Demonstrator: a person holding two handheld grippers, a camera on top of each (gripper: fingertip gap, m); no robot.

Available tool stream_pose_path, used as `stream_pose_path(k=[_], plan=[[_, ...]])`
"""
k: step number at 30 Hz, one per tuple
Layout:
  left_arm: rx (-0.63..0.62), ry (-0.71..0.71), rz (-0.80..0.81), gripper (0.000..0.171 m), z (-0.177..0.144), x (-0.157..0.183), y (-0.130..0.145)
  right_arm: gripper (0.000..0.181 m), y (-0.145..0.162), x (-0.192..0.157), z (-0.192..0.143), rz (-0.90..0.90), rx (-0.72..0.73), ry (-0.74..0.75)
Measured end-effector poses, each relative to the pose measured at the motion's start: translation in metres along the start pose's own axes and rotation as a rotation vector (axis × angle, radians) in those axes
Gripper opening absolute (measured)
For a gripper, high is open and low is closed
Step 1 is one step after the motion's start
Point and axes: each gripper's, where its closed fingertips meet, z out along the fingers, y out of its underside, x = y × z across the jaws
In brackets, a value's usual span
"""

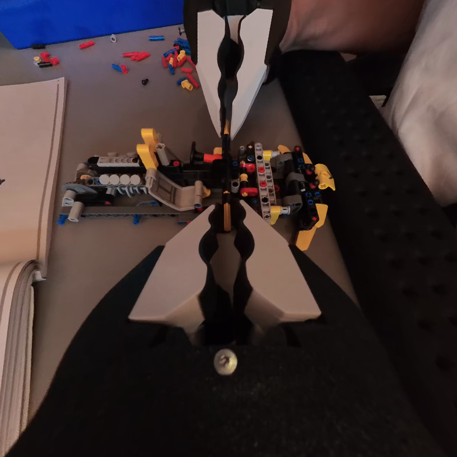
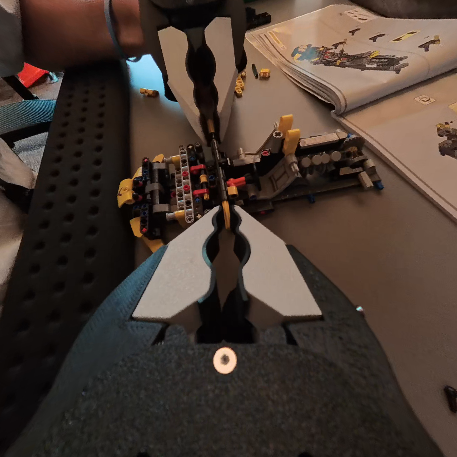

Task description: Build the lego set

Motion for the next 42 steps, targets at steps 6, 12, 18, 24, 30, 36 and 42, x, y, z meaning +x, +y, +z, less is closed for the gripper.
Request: stream_pose_path(k=[6, 12, 18, 24, 30, 36, 42], plan=[[-0.018, 0.016, 0.022, 0.005, 0.004, 0.002, 0.001, 0.004, -0.002, 0.001, -0.001, -0.014, 0.009, -0.02], [-0.024, 0.015, 0.032, 0.005, 0.008, 0.003, 0.0, 0.004, -0.002, 0.0, 0.0, -0.014, 0.005, -0.018], [-0.033, -0.071, -0.024, 0.005, 0.013, 0.001, -0.006, 0.01, -0.002, 0.015, -0.006, 0.131, 0.035, 0.04], [-0.053, -0.284, -0.169, 0.005, 0.023, -0.005, -0.015, 0.087, -0.004, 0.007, -0.012, 0.268, -0.08, 0.37], [0.154, -0.022, -0.397, 0.022, 0.015, 0.008, -0.051, 0.102, -0.014, 0.002, -0.015, 0.369, -0.099, 0.8], [0.069, -0.052, -0.485, 0.031, -0.006, -0.031, -0.026, 0.117, -0.007, 0.002, 0.001, 0.519, -0.104, 0.791], [-0.043, -0.122, -0.529, 0.04, 0.021, -0.042, -0.007, 0.128, 0.001, 0.012, -0.007, 0.565, -0.097, 0.829]])
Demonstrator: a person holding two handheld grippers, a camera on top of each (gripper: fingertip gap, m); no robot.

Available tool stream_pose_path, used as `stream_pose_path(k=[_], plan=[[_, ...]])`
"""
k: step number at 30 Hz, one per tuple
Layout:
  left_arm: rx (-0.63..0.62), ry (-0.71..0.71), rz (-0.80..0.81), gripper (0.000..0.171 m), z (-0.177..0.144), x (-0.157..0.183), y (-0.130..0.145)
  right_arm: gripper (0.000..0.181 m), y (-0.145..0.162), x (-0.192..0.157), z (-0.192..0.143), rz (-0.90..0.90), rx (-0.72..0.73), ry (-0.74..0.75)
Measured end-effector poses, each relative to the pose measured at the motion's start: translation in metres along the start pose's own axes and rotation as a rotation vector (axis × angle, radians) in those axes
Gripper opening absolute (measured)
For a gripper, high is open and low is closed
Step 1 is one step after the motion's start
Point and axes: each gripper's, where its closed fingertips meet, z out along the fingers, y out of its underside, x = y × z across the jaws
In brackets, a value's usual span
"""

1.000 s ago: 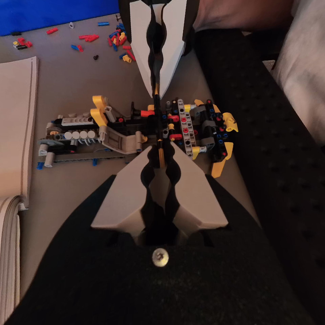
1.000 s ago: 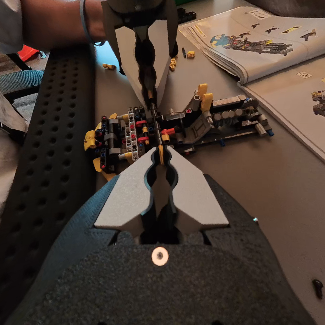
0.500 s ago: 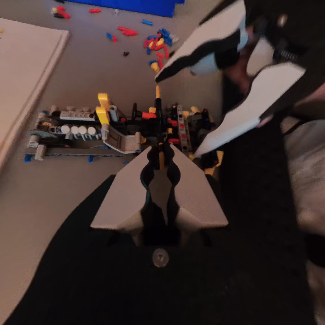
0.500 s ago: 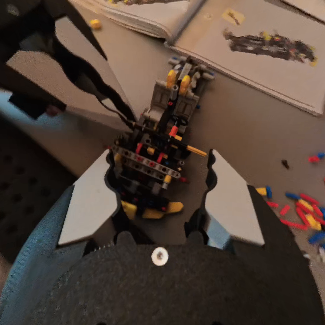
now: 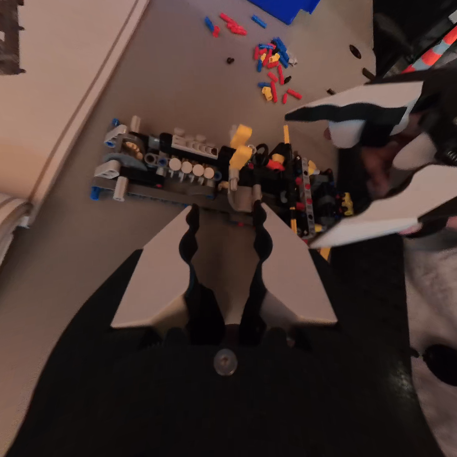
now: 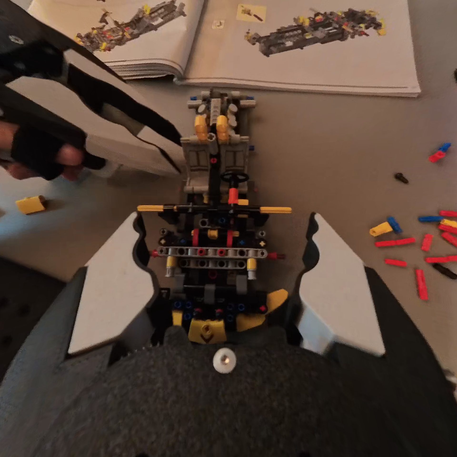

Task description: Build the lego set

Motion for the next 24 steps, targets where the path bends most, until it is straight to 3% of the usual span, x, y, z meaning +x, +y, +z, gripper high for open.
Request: stream_pose_path(k=[4, 7, 24], plan=[[0.02, -0.005, 0.015, 0.021, 0.011, 0.007, -0.007, 0.146, 0.011, -0.017, 0.015, 0.007, -0.095, -0.072], [0.033, -0.06, 0.04, 0.001, 0.016, 0.006, -0.007, 0.139, 0.011, -0.01, 0.018, 0.003, -0.117, -0.038], [0.047, -0.078, 0.113, 0.001, 0.013, 0.011, 0.0, 0.131, 0.013, -0.007, 0.018, -0.086, -0.138, -0.125]])
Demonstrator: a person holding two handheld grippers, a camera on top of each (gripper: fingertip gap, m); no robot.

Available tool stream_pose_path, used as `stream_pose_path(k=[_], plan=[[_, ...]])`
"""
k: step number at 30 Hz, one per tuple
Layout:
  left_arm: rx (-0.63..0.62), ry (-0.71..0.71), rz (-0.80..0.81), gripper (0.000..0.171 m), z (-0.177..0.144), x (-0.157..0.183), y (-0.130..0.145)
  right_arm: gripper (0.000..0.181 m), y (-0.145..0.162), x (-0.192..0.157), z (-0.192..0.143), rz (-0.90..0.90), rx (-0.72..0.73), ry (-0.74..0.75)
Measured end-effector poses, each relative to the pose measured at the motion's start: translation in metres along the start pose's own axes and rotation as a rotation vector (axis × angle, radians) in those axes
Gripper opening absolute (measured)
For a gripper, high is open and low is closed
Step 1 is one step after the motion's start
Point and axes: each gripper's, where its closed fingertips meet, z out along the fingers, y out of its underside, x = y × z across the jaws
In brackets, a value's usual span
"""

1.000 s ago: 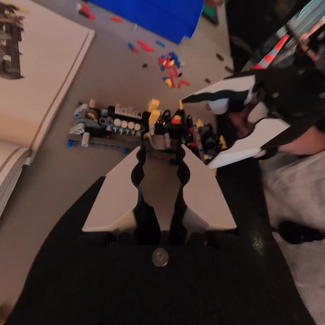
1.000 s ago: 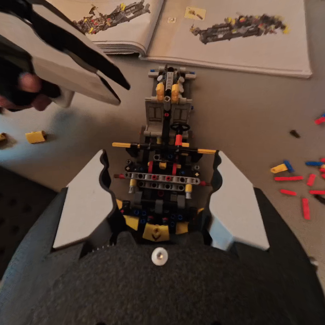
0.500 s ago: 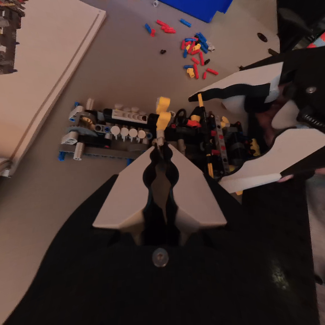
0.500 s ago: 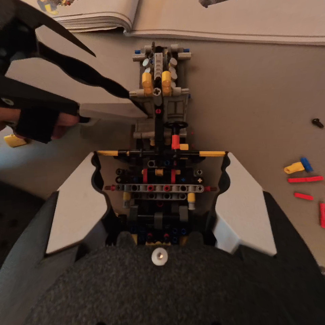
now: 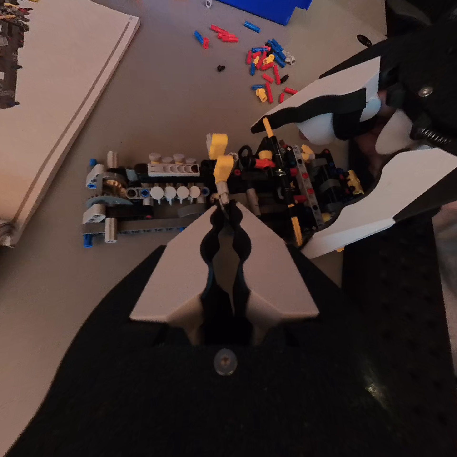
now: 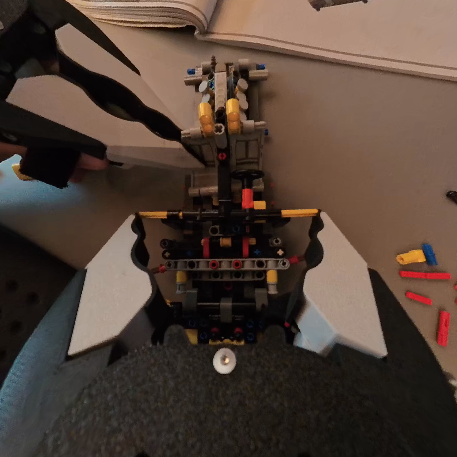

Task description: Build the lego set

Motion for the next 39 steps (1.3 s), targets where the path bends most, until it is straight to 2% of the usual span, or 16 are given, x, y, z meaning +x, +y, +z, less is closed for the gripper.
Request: stream_pose_path(k=[14, 17, 19, 22, 25, 27, 30, 33, 36, 39], plan=[[-0.003, -0.012, 0.006, 0.001, 0.0, 0.0, 0.0, 0.132, -0.001, 0.0, -0.001, 0.006, 0.028, -0.03], [-0.003, -0.024, 0.002, 0.001, 0.001, 0.0, 0.001, 0.13, -0.003, 0.001, -0.006, -0.041, 0.057, 0.018], [-0.004, -0.036, 0.003, 0.002, 0.001, -0.001, 0.001, 0.121, -0.008, -0.001, -0.018, -0.072, 0.119, 0.069], [-0.008, -0.049, 0.012, 0.002, 0.0, -0.001, 0.001, 0.097, -0.008, -0.018, -0.029, -0.118, 0.155, 0.065], [-0.01, -0.041, 0.0, 0.002, -0.001, 0.0, 0.002, 0.061, -0.006, -0.025, -0.032, -0.128, 0.172, 0.042], [-0.027, -0.038, -0.001, 0.005, -0.002, 0.001, 0.005, 0.058, -0.004, -0.02, -0.029, -0.101, 0.156, 0.03], [-0.042, -0.073, 0.002, 0.018, -0.015, -0.004, 0.012, 0.056, -0.002, -0.013, -0.029, -0.011, 0.168, -0.043], [-0.022, 0.015, 0.081, 0.018, -0.027, 0.014, 0.017, 0.062, 0.001, -0.009, -0.028, 0.036, 0.161, -0.067], [-0.045, 0.113, 0.229, 0.018, -0.031, 0.04, 0.026, 0.064, 0.0, -0.013, -0.023, 0.021, 0.147, -0.059], [-0.048, 0.138, 0.377, 0.019, -0.025, 0.056, 0.026, 0.063, -0.003, -0.014, -0.02, 0.006, 0.148, -0.044]])
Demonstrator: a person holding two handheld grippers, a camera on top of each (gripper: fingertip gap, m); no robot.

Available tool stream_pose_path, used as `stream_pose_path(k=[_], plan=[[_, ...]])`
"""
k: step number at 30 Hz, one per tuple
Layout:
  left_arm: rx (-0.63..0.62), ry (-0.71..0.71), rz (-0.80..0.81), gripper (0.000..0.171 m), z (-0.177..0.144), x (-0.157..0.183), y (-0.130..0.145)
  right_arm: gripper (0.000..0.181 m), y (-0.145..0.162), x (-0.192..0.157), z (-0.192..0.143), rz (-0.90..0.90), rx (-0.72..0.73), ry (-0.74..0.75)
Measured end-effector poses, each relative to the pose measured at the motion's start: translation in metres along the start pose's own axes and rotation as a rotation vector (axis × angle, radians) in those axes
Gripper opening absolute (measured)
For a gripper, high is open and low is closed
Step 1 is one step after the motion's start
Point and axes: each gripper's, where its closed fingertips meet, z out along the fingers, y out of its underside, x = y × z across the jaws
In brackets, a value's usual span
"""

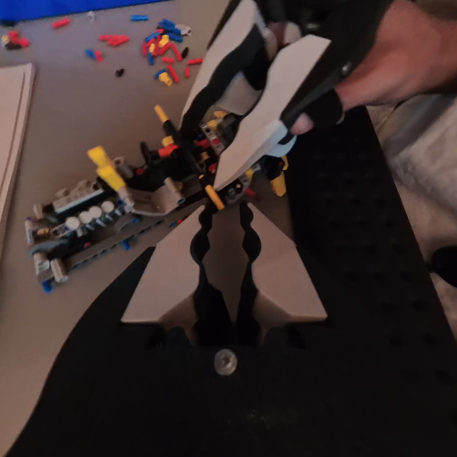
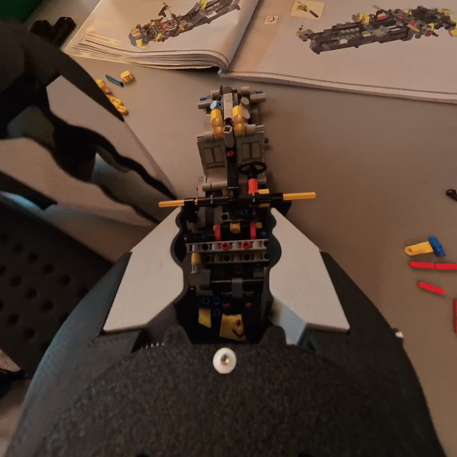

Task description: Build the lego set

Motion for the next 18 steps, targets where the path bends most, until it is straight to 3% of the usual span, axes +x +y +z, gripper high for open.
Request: stream_pose_path(k=[6, 9, 12, 15, 18], plan=[[-0.014, -0.04, 0.063, 0.024, 0.009, -0.001, -0.001, 0.063, 0.0, 0.004, 0.003, -0.002, -0.018, 0.005], [-0.009, -0.011, 0.016, 0.032, 0.001, -0.005, 0.003, 0.052, -0.002, 0.004, 0.001, 0.006, -0.006, -0.028], [0.038, 0.03, -0.012, 0.042, 0.001, -0.002, -0.008, 0.059, -0.002, 0.007, 0.002, 0.012, -0.011, -0.035], [-0.003, 0.005, 0.03, 0.043, 0.011, -0.004, -0.004, 0.067, 0.001, 0.003, 0.006, 0.003, -0.048, -0.057], [-0.01, -0.018, 0.045, 0.038, 0.017, -0.004, -0.003, 0.063, 0.001, 0.006, 0.007, -0.007, -0.042, -0.026]])
